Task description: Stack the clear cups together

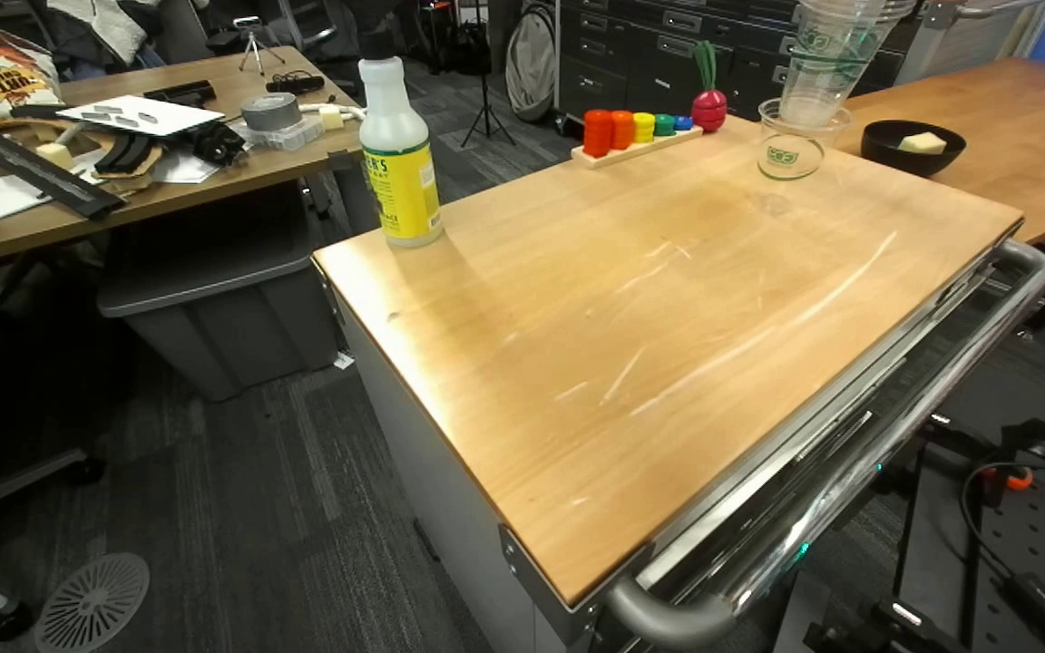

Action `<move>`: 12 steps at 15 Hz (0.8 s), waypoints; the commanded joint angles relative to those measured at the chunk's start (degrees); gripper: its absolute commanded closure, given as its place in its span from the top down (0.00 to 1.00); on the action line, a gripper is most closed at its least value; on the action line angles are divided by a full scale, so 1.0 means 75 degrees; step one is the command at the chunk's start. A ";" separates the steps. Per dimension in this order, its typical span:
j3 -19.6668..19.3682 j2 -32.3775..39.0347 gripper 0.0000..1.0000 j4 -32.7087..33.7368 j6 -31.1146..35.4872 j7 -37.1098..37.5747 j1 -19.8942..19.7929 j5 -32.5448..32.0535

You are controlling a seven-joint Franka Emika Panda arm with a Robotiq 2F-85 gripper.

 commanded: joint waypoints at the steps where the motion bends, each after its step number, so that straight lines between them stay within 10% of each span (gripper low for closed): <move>1: -0.0005 0.0207 0.03 0.0135 0.0078 0.0151 -0.0041 -0.0025; 10: 0.0027 0.0504 0.03 -0.0026 0.0088 0.0063 -0.0032 0.0061; 12: 0.0030 0.0500 0.36 -0.0075 0.0161 0.0043 -0.0031 0.0028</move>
